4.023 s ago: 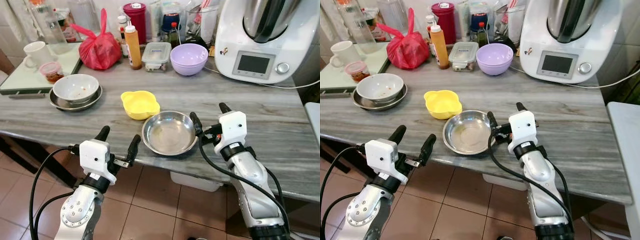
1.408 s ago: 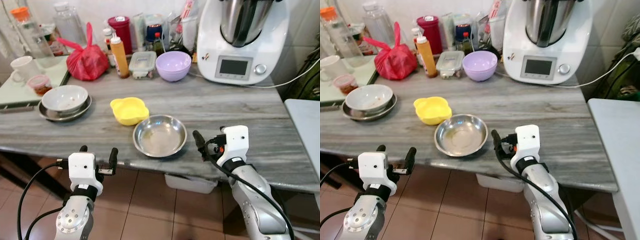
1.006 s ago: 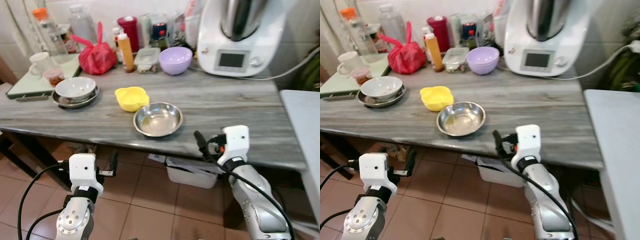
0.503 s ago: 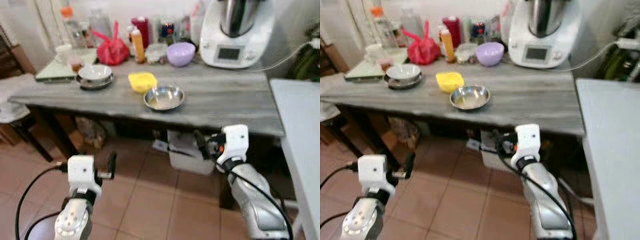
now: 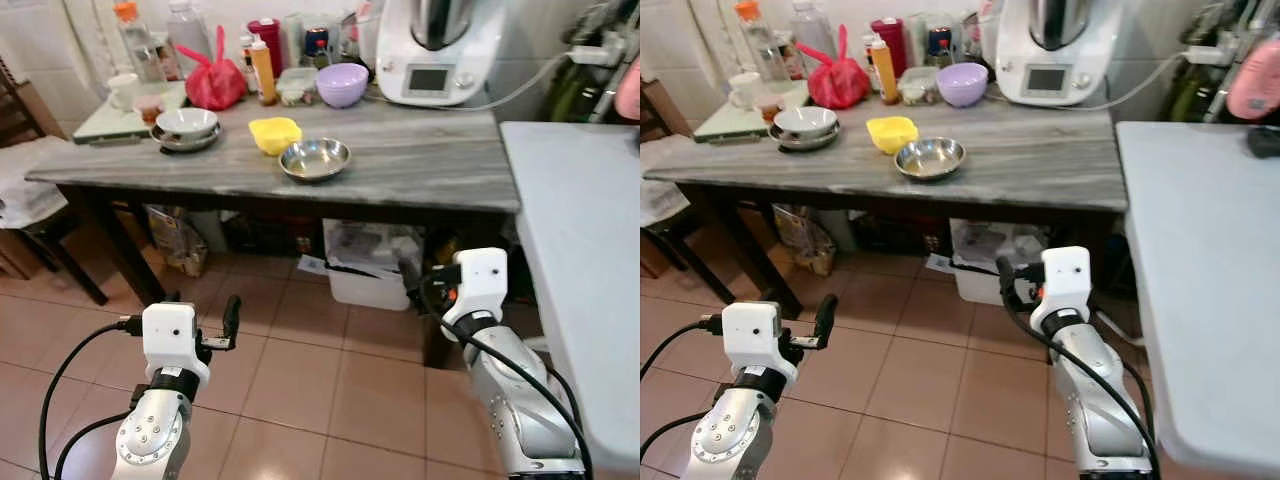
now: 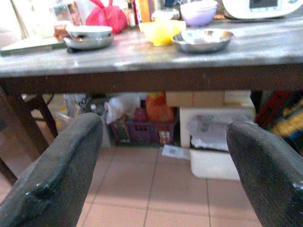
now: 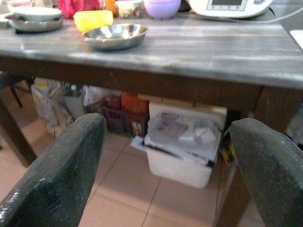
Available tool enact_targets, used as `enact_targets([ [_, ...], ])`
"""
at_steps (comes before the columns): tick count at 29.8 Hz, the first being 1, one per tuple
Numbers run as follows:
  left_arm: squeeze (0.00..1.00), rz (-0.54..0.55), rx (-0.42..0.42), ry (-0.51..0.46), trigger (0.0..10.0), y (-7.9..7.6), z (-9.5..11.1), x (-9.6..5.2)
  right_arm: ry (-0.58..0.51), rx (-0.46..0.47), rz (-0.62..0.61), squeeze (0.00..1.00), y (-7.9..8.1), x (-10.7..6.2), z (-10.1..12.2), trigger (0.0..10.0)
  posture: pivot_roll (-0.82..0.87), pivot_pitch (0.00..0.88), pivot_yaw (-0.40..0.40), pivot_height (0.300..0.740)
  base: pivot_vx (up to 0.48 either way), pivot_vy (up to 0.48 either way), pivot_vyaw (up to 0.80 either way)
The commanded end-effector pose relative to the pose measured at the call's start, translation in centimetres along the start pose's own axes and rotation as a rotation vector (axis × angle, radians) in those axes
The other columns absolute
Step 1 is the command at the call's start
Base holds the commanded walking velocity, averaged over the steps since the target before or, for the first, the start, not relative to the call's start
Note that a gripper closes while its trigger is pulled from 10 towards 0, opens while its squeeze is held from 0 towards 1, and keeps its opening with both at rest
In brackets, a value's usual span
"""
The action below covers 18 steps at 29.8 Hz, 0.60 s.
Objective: Setting the table
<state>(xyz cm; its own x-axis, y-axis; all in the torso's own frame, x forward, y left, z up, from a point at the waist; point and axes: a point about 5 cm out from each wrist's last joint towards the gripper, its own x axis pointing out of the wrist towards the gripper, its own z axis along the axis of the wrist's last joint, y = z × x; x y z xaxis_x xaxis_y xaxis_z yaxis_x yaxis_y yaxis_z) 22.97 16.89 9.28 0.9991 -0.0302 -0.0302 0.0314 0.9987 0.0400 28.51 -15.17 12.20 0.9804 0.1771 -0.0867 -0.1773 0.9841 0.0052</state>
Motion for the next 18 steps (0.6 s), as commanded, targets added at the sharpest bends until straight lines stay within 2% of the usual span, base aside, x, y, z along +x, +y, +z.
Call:
enact_targets([
  [1,0.00,0.017,0.016,-0.002,10.0,0.5,0.1,0.1,-0.016,0.000,0.024,0.00,0.7,0.2,0.4,10.0,-0.10,0.050,0.081,0.740,0.000,0.000,0.00],
  [14,0.00,-0.037,-0.018,-0.026,10.0,-0.4,0.4,0.3,-0.007,-0.002,0.032,0.00,0.9,0.2,0.4,10.0,-0.10,0.061,0.076,0.740,0.000,0.000,0.00],
  [18,0.00,-0.052,-0.013,-0.032,10.0,-0.7,0.5,0.4,-0.006,-0.004,0.032,0.00,0.7,0.2,0.4,10.0,-0.10,0.062,0.075,0.740,0.000,0.000,-0.77],
])
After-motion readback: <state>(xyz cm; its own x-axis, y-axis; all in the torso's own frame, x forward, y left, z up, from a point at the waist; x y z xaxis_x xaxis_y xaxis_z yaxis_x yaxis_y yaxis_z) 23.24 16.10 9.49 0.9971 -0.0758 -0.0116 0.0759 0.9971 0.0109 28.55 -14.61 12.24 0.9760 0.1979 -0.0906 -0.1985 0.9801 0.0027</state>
